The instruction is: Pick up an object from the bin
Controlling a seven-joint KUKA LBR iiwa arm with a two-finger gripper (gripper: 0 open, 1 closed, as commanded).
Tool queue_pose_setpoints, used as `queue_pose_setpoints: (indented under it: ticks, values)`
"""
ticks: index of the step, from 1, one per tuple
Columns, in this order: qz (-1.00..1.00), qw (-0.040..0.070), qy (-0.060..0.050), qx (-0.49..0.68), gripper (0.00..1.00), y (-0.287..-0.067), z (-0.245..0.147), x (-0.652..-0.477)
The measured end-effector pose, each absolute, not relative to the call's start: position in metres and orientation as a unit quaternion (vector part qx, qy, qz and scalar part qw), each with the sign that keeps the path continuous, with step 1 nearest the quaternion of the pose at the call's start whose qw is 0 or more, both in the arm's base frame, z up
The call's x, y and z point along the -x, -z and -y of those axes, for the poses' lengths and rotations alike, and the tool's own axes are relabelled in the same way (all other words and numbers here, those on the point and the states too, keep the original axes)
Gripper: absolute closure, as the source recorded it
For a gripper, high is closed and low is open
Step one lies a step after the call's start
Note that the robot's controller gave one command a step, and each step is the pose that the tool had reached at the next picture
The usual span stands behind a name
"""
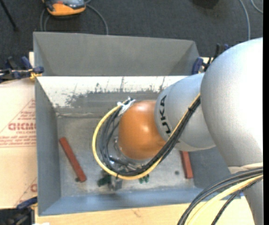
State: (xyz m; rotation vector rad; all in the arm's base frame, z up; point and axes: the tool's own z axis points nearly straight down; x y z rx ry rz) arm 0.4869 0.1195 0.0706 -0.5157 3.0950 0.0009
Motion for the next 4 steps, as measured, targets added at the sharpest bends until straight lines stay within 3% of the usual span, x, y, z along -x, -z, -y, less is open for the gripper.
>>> queue_pose_setpoints:
  ticks: [2, 4]
  values:
    - [-0.987, 0.001, 0.0, 0.164, 1.0, -0.073, -0.119, -0.487]
    - [-0.987, -0.002, 0.0, 0.163, 1.0, -0.106, -0.119, -0.485]
